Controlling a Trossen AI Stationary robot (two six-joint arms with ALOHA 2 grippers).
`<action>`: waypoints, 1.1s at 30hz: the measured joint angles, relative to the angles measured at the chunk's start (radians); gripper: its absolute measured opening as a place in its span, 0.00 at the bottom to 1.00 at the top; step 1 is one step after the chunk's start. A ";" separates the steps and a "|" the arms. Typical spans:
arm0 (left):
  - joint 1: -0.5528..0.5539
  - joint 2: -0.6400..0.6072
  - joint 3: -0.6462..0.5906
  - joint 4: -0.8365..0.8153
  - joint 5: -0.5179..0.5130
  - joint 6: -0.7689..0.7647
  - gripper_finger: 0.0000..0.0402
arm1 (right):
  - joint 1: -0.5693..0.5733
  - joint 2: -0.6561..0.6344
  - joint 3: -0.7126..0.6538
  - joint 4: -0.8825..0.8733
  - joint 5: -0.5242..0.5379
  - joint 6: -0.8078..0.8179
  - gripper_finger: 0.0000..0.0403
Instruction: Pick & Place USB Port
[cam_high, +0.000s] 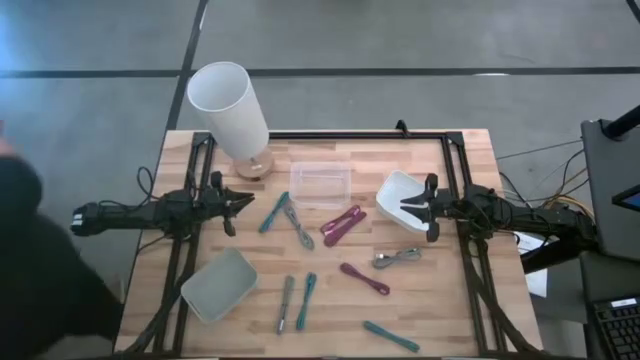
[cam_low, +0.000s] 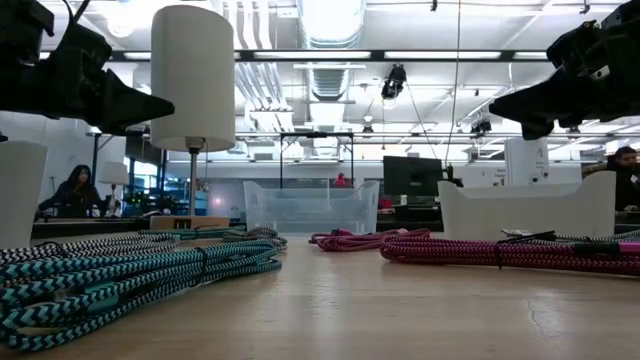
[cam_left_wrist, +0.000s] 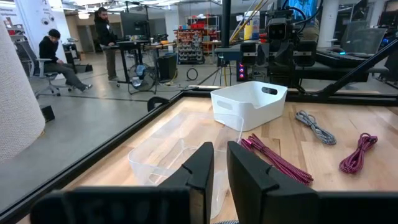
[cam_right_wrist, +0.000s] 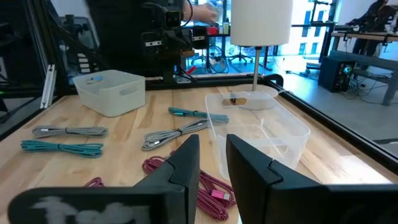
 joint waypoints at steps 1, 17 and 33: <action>0.000 0.000 0.000 0.000 0.000 0.000 0.13 | 0.000 0.000 0.000 0.000 0.000 0.000 0.18; 0.000 0.000 0.000 0.000 0.000 0.000 0.13 | 0.000 0.000 0.000 0.000 0.000 0.001 0.21; 0.000 0.000 0.000 0.000 0.000 0.000 0.13 | 0.000 0.000 0.000 0.000 0.000 0.001 0.18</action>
